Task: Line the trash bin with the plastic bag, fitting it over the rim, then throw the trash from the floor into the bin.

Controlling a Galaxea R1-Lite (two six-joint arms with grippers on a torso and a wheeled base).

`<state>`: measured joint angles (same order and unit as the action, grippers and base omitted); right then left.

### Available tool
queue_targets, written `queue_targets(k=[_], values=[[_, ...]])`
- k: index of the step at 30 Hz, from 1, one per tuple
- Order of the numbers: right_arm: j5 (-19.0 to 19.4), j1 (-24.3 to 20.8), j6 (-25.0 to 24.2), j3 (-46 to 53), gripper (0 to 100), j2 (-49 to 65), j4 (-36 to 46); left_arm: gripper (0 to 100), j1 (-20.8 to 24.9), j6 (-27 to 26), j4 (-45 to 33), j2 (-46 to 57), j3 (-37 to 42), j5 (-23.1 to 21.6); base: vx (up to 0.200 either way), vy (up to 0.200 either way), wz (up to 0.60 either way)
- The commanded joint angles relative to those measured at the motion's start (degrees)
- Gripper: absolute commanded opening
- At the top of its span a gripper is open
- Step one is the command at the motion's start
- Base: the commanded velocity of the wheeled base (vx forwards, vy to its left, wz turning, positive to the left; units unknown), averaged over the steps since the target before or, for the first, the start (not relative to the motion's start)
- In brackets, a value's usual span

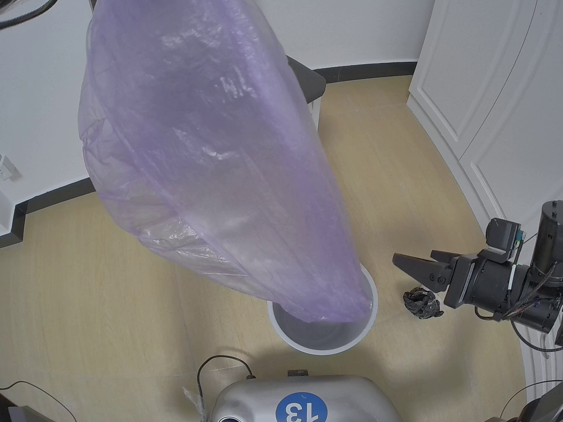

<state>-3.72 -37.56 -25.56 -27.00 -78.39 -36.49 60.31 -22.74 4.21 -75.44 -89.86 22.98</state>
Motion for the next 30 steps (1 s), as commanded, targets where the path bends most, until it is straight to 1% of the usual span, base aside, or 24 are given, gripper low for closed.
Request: queue_targets(k=[1, 4, 8, 13, 14, 16, 23, 29, 30], values=[[-0.06, -1.82, -0.10, 0.46, 100, -0.72, 0.01, 0, 1.22, -0.82, 0.28, -1.21, -0.41, 0.22, 0.000, 0.000, 0.00], [-0.06, -2.78, -0.10, 0.81, 100, -1.16, -0.08, 0, 2.89, -1.35, 0.19, -1.82, -1.64, 0.58, 0.000, 0.000, 0.00], [-0.15, -2.78, -0.10, 0.81, 100, -2.65, -0.25, 0, 4.03, -1.52, 0.19, -2.88, -3.57, 2.16, 0.000, 0.000, 0.00], [-0.24, -2.78, -0.19, 0.72, 100, -3.62, -1.31, 0, 5.79, -2.58, 0.10, -2.88, -3.83, 2.25, 0.000, 0.000, 0.00], [-0.50, -2.43, -0.19, 0.72, 100, -3.62, -2.19, 0, 6.93, -2.93, 0.10, -2.70, -3.83, 2.33, 0.000, 0.000, 0.00], [-0.59, -2.08, -0.19, 0.72, 100, -3.35, -3.68, 0, 7.72, -2.93, -0.16, -2.44, -3.66, 2.33, 0.000, 0.000, 0.00], [-0.06, 1.52, -0.01, 0.11, 100, -0.89, -5.26, 0, 7.98, -3.02, -0.34, -2.26, -3.48, 2.42, 0.000, 0.000, 0.00], [0.03, 2.40, -0.01, -0.07, 100, -1.16, -5.26, 0, 8.07, -3.02, -0.34, -2.35, -3.48, 2.33, 0.000, 0.000, 0.00], [0.03, 3.11, -0.01, -0.33, 100, -0.89, -5.35, 0, 8.16, -3.02, -0.34, -2.35, -3.48, 2.33, 0.000, 0.000, 0.00]])
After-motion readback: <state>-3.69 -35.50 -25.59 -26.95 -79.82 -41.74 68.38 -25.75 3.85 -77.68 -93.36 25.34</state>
